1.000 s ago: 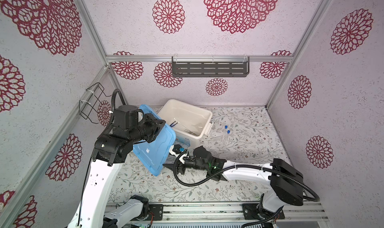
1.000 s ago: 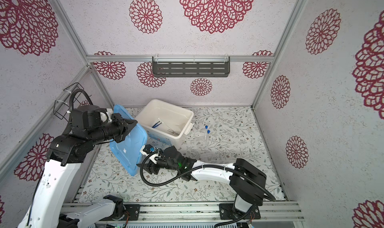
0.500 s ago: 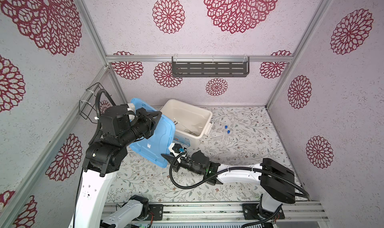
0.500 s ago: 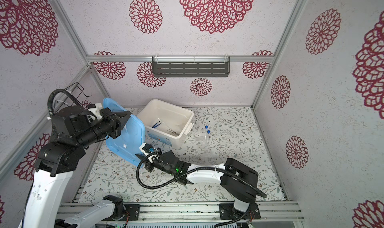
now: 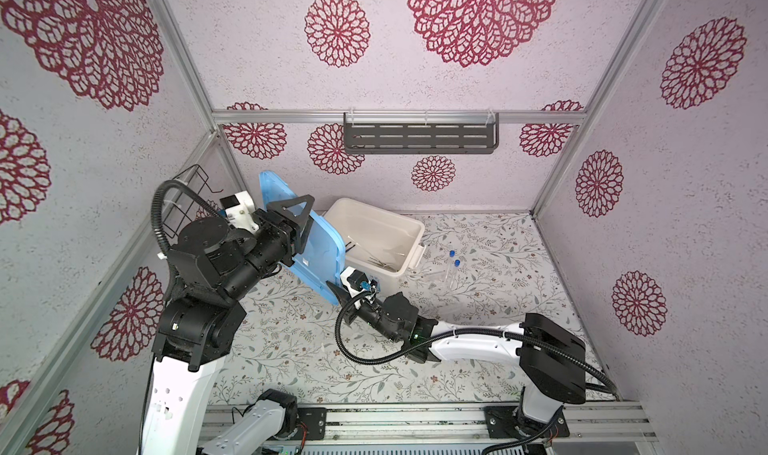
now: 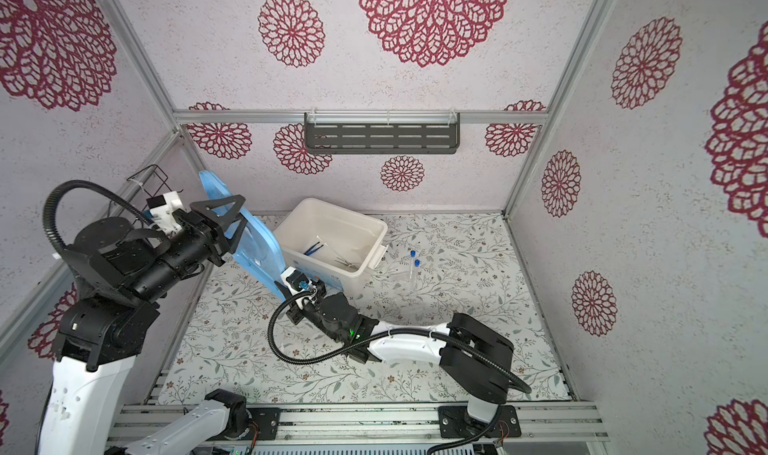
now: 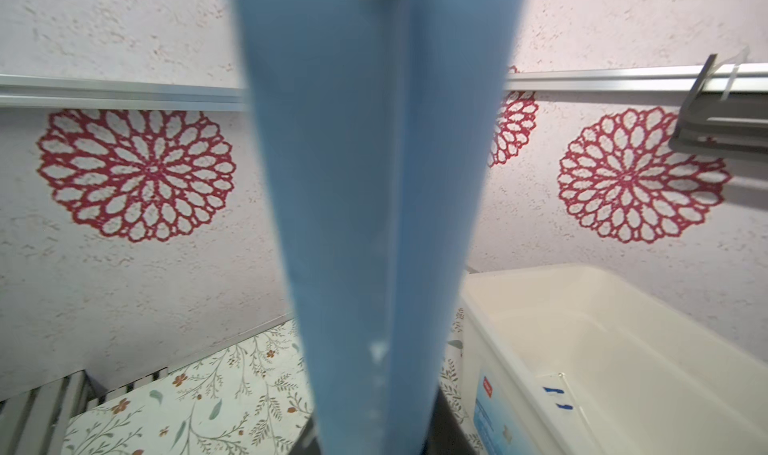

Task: Organize the chemistry lab equipment
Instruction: 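Grasp the raised blue lid edge with the right gripper while the left holds it, then lower the blue lid onto the white bin with both grippers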

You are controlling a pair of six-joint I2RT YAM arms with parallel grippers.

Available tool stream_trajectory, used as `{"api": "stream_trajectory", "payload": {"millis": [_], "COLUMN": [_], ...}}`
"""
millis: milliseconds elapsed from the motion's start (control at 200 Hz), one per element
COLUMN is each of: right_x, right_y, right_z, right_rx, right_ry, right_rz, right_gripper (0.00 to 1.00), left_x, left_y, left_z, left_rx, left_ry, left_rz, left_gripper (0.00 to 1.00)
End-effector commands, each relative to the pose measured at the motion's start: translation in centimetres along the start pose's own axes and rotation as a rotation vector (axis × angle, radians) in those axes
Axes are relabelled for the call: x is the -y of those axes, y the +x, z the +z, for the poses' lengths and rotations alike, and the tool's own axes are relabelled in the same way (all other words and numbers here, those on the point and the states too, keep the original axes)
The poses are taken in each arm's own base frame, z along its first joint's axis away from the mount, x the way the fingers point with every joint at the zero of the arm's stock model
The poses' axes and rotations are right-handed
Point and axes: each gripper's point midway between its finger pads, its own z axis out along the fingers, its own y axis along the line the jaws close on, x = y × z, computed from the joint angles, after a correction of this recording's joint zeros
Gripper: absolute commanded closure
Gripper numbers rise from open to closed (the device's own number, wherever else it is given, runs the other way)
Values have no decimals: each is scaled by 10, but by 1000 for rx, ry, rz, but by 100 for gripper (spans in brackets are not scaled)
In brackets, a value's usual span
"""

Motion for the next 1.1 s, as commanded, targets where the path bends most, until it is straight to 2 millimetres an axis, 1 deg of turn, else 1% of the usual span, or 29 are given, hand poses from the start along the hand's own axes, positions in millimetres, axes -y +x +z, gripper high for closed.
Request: {"api": "stream_trajectory", "payload": {"millis": [0,120,165,280,310,375,485,570,701,786,936,1021,1096], "right_x": [18,41,48,70,77,84,101,122,157,182,222,240,249], "right_y": [-57,-66,-68,-78,-81,-84,-89,-97,-100,-101,-99,-100,-93], "right_z": [9,22,26,33,33,33,33,31,26,22,16,16,21], "right_rx": [146,143,136,136,143,155,140,131,88,58,6,-7,-42], "right_ry": [24,52,57,82,84,65,109,168,230,268,324,338,321], "right_rz": [-90,-120,-158,-239,-252,-280,-383,-460,-565,-636,-783,-827,-886], "right_gripper": [99,100,100,100,100,100,100,100,100,100,100,100,100], "left_x": [19,24,22,13,10,5,2,-2,-9,-19,-48,-67,-78], "left_y": [-7,-11,-12,-19,-21,-25,-28,-30,-31,-31,-25,-23,-21], "left_z": [-11,-23,-25,-28,-28,-27,-22,-19,-14,-8,9,15,20], "left_rx": [41,73,77,91,95,97,86,82,74,59,-1,-20,-29], "left_ry": [82,93,80,36,25,17,33,29,19,-2,-49,-83,-87], "left_rz": [63,175,199,210,203,184,155,147,153,153,122,113,121], "left_gripper": [38,25,21,14,13,13,12,11,11,11,12,11,9]}}
